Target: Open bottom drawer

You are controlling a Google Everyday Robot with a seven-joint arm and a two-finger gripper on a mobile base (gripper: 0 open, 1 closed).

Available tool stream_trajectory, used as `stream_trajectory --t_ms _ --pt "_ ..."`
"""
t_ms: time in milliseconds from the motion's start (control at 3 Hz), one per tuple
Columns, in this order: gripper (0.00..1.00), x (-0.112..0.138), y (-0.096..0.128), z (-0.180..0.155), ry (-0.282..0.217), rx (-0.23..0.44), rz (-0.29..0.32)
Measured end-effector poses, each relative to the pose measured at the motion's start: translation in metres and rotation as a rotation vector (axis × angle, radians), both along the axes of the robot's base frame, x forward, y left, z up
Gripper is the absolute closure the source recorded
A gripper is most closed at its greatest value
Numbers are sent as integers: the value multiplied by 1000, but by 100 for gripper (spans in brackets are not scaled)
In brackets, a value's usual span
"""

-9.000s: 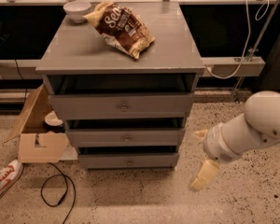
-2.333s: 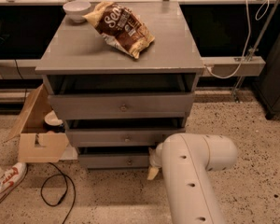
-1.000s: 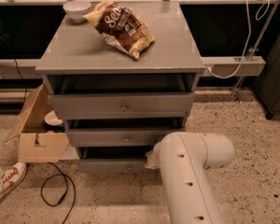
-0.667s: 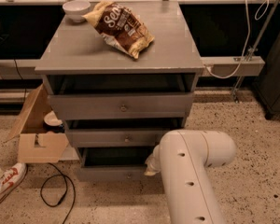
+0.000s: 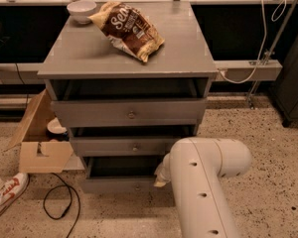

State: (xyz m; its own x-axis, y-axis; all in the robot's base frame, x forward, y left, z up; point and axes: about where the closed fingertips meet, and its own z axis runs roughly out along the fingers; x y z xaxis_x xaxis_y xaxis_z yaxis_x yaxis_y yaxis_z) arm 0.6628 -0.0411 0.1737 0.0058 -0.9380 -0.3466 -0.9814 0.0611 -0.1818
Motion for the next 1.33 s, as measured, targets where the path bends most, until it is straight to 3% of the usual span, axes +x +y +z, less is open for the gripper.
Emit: stream_trajectory --t_ms 333,1000,1333 --pt "54 0 0 0 0 0 0" --pt "7 0 0 0 0 0 0" --pt "0 -10 1 -7 31 -37 12"
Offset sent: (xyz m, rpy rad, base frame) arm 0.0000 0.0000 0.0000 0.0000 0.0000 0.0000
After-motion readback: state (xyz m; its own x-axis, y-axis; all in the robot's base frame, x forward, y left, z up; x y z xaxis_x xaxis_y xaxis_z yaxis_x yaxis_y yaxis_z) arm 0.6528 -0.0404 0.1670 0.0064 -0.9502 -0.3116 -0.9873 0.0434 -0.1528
